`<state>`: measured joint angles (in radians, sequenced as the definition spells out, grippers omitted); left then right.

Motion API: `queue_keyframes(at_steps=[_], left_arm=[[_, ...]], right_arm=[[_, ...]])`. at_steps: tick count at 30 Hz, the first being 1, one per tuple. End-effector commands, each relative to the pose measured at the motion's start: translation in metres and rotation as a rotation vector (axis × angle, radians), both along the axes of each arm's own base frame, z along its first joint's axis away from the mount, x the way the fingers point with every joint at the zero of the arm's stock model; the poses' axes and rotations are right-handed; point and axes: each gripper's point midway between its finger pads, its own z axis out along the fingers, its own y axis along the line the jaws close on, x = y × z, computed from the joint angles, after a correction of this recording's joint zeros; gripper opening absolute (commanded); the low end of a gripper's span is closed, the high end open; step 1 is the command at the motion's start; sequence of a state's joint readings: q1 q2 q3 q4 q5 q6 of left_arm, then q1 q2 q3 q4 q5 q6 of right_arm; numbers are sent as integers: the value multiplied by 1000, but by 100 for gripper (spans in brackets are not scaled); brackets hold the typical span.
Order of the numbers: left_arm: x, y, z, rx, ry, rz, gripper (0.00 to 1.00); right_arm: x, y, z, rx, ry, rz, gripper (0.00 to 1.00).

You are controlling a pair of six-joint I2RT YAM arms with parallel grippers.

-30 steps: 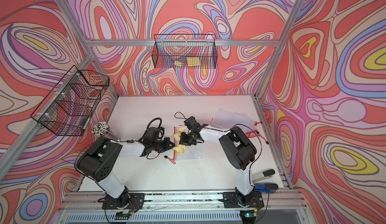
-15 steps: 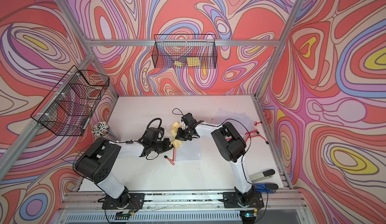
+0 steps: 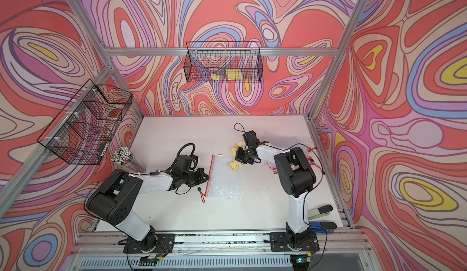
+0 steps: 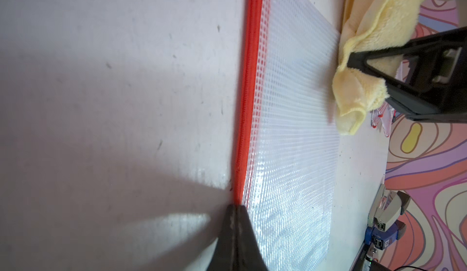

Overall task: Wipe the document bag
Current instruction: Wipe the dirt from the document bag.

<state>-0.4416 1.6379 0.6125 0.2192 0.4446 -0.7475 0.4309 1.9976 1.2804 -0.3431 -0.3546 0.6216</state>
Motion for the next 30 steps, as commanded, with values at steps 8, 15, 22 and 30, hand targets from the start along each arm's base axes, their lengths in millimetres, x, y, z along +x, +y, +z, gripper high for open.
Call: queue_keyframes(at_steps=[8, 15, 22, 30], left_arm=[[-33, 24, -37, 141, 156, 4, 0], [-33, 26, -36, 154, 152, 5, 0], [-33, 27, -36, 154, 156, 6, 0], [-24, 23, -33, 157, 152, 7, 0]], right_arm=[[-2, 103, -25, 93, 24, 130, 0], [25, 30, -38, 23, 38, 14, 0], [30, -9, -13, 30, 9, -15, 0], [-56, 103, 5, 63, 33, 270, 0]])
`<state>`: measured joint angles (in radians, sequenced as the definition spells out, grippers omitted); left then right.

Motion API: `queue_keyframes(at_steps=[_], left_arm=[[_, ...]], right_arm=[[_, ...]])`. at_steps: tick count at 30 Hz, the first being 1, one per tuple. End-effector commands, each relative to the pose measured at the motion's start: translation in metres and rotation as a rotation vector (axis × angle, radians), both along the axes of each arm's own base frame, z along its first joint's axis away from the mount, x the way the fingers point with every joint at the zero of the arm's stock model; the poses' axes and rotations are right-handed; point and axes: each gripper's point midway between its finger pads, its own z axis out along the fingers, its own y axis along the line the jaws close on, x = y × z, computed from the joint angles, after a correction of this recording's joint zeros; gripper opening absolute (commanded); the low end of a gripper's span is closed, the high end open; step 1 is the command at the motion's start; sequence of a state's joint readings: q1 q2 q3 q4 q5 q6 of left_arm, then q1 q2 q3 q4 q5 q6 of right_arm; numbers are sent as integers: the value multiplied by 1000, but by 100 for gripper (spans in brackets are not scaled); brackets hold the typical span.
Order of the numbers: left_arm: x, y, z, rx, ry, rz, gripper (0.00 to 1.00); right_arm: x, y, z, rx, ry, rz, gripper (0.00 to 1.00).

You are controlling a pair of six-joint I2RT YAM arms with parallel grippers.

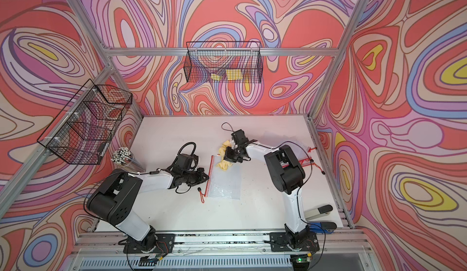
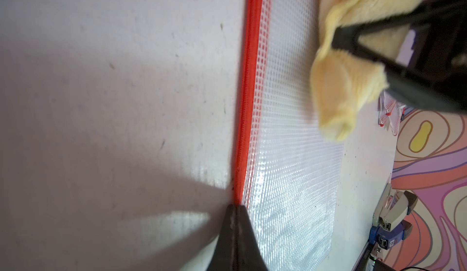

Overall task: Wipe the document bag
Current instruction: Wipe the dirt from the document bag.

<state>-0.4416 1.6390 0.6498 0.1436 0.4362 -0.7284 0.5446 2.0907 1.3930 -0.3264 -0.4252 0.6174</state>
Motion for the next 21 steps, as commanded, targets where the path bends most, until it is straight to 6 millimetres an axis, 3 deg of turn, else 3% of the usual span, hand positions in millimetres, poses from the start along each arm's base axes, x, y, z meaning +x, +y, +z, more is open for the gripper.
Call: queue_keyframes(at_steps=[1, 4, 7, 14, 16, 18, 21], left_arm=[[-24, 21, -33, 128, 132, 15, 0], [-23, 21, -32, 131, 131, 14, 0], [-24, 22, -31, 135, 131, 12, 0], [-25, 24, -32, 148, 132, 11, 0], [-25, 24, -32, 146, 131, 12, 0], [-25, 24, -33, 145, 132, 15, 0], [-25, 24, -34, 142, 135, 15, 0]], right_arm=[[-53, 41, -1, -12, 51, 136, 0], [-72, 40, -23, -38, 100, 137, 0], [-68, 11, -34, -90, 104, 74, 0], [-34, -97, -37, -173, 115, -113, 0], [-30, -115, -35, -193, 117, -136, 0], [-28, -113, -29, -205, 102, -127, 0], [-38, -72, -17, -143, 93, -65, 0]])
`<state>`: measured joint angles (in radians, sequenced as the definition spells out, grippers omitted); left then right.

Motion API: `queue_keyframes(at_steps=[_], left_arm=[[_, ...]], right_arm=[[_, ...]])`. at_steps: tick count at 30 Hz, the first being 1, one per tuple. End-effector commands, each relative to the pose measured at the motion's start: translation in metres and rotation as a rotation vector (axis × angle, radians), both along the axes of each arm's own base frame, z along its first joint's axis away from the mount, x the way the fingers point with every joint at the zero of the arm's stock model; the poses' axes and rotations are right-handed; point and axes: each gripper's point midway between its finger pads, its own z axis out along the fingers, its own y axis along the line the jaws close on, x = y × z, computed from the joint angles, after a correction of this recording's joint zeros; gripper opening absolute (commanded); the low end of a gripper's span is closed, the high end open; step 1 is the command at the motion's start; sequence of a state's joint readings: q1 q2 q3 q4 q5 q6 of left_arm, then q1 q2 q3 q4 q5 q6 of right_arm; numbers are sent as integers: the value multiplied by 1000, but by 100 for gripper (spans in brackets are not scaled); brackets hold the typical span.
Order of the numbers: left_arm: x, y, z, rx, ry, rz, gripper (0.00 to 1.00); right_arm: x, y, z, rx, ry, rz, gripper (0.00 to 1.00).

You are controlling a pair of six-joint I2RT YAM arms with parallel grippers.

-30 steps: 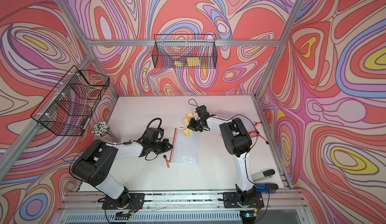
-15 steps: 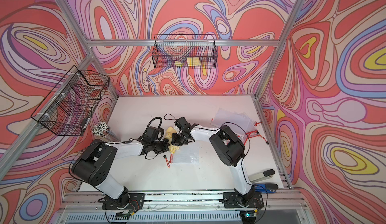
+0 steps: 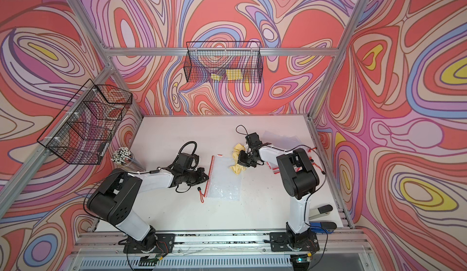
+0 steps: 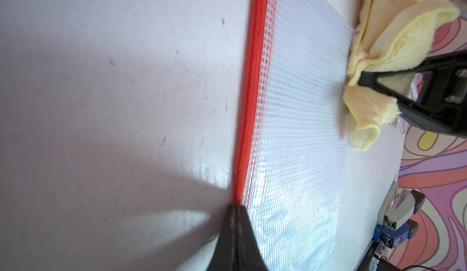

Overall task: Wipe the document bag
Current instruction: Wipe the dirt from the document bag.

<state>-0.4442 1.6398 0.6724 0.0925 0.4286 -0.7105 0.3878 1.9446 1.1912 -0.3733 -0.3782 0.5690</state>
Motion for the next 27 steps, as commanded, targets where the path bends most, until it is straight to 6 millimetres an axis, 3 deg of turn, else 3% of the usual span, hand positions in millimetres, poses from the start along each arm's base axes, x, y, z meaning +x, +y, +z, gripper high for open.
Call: queue_keyframes(at_steps=[1, 3, 5, 8, 12, 17, 20, 22, 24, 27], left_arm=[[-23, 23, -34, 122, 122, 27, 0], [-23, 23, -34, 123, 122, 27, 0], [-22, 23, -32, 126, 118, 26, 0], [-21, 24, -29, 135, 111, 24, 0], [-21, 25, -28, 143, 104, 22, 0], [-21, 26, -28, 142, 105, 23, 0], [-21, 24, -28, 131, 103, 22, 0], [-21, 24, -28, 131, 103, 22, 0], [-20, 23, -27, 128, 101, 26, 0], [-17, 23, -26, 129, 93, 32, 0]], right_arm=[[-36, 40, -4, -41, 45, 108, 0], [-53, 81, 2, -21, 41, 188, 0], [-67, 106, 3, 1, 51, 228, 0], [-78, 113, -2, 40, 77, 211, 0], [-78, 77, -10, -19, 86, 143, 0], [-72, -9, -29, -90, 137, 0, 0], [-65, -32, -29, -119, 128, -23, 0], [-61, -19, -20, -79, 109, -6, 0], [-62, 14, -9, -4, 84, 38, 0], [-78, 78, -4, 31, 75, 154, 0]])
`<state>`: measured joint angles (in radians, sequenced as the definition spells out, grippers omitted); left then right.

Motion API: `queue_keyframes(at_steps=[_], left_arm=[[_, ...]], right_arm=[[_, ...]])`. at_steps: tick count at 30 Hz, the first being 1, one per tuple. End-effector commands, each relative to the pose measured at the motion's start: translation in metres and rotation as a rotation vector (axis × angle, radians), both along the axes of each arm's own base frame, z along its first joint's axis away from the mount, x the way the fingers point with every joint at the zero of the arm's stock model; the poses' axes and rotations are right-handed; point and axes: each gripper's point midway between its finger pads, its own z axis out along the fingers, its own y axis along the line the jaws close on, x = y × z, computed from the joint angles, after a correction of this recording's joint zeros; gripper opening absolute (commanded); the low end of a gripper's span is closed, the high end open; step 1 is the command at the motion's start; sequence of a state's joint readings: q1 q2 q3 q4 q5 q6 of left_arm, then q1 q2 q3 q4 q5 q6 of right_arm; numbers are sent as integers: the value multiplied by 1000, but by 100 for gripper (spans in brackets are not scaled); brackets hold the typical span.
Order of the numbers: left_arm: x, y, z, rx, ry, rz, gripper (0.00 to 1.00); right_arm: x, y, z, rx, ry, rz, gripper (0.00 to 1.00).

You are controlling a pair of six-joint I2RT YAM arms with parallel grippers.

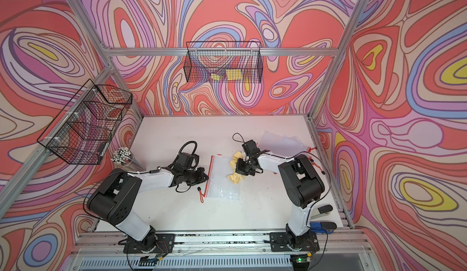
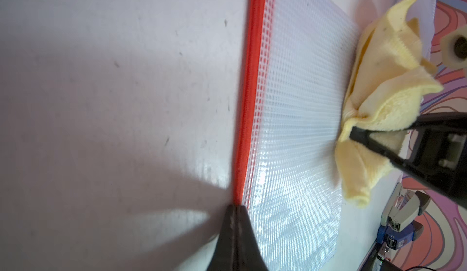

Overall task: Wipe the document bag
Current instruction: Wipe the dirt from the document bag.

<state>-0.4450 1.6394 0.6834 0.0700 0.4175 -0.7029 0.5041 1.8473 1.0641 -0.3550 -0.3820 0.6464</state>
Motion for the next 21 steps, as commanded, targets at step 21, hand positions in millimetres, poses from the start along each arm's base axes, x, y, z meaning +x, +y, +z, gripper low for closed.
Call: queue_keyframes(at_steps=[21], left_arm=[[-10, 26, -19, 150, 73, 45, 0]], right_arm=[[-53, -22, -10, -76, 71, -33, 0]])
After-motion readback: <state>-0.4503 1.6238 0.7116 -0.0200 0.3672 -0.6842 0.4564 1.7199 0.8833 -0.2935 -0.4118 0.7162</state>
